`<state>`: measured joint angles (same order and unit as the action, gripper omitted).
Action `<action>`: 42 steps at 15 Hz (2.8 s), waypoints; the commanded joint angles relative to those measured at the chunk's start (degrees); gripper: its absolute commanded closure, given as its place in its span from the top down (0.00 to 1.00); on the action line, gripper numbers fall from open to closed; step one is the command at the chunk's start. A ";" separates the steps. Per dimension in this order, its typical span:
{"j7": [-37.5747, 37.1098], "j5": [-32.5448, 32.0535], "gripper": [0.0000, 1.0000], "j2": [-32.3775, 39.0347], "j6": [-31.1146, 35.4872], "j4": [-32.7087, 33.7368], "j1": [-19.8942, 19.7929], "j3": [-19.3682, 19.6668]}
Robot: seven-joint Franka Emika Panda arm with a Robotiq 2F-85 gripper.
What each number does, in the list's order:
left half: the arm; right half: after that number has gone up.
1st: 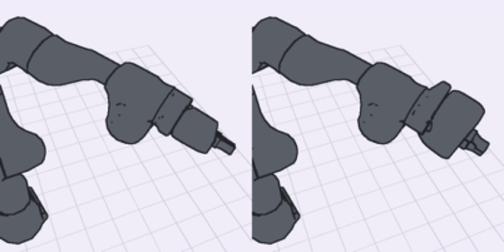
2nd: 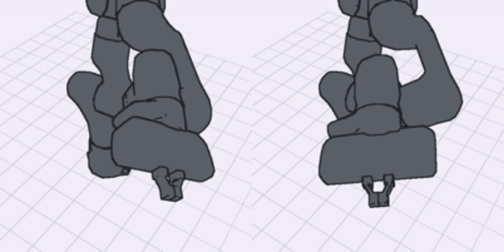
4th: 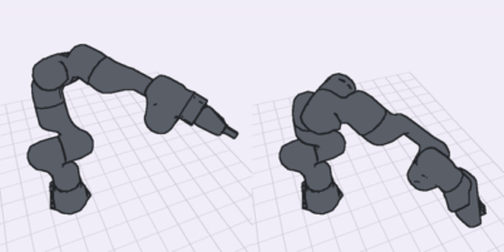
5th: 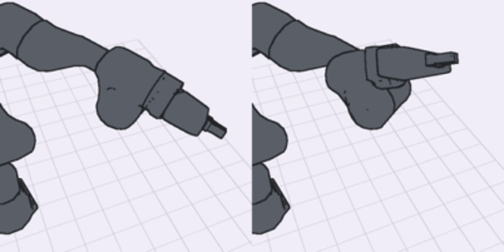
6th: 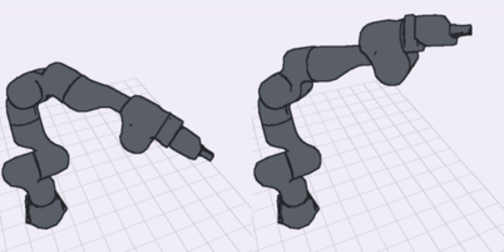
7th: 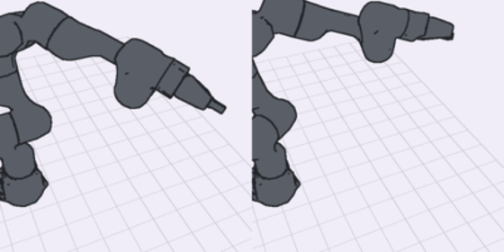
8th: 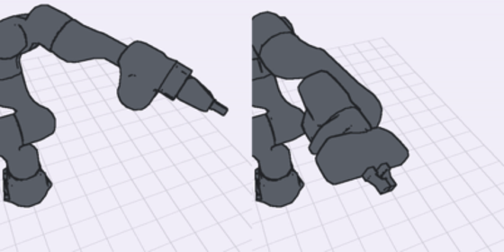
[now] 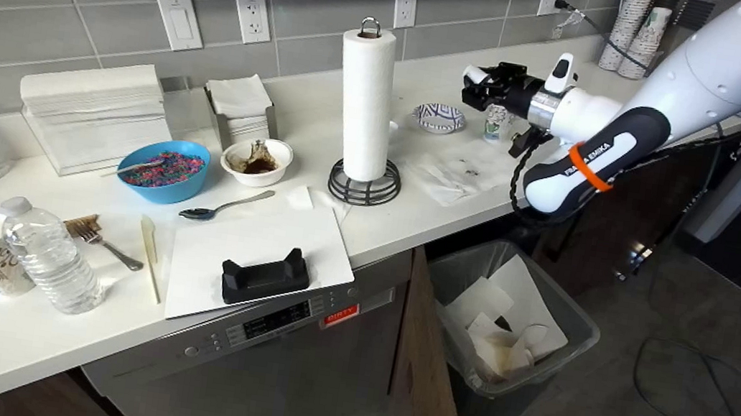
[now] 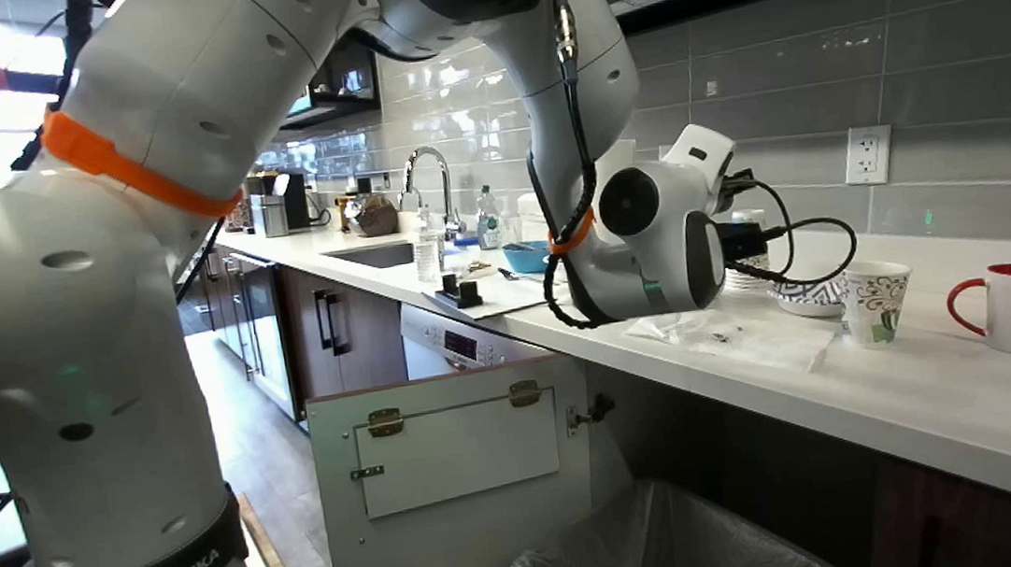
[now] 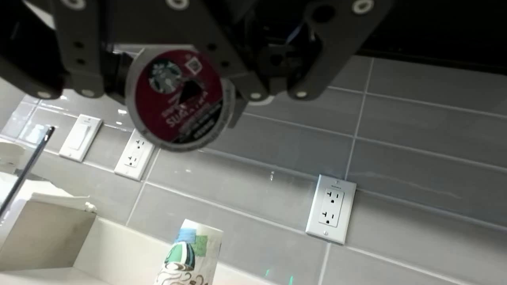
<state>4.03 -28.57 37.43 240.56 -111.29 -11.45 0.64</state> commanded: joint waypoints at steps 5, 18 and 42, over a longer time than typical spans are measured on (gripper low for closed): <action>-1.41 -7.38 0.14 0.92 1.10 3.38 -10.15 -12.24; -0.67 -2.32 0.14 -0.11 0.43 0.29 -6.77 -6.12; -0.37 -0.76 0.14 -0.49 -0.29 0.90 -5.09 -3.27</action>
<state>2.59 -33.16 38.41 241.45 -108.03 -22.05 -9.75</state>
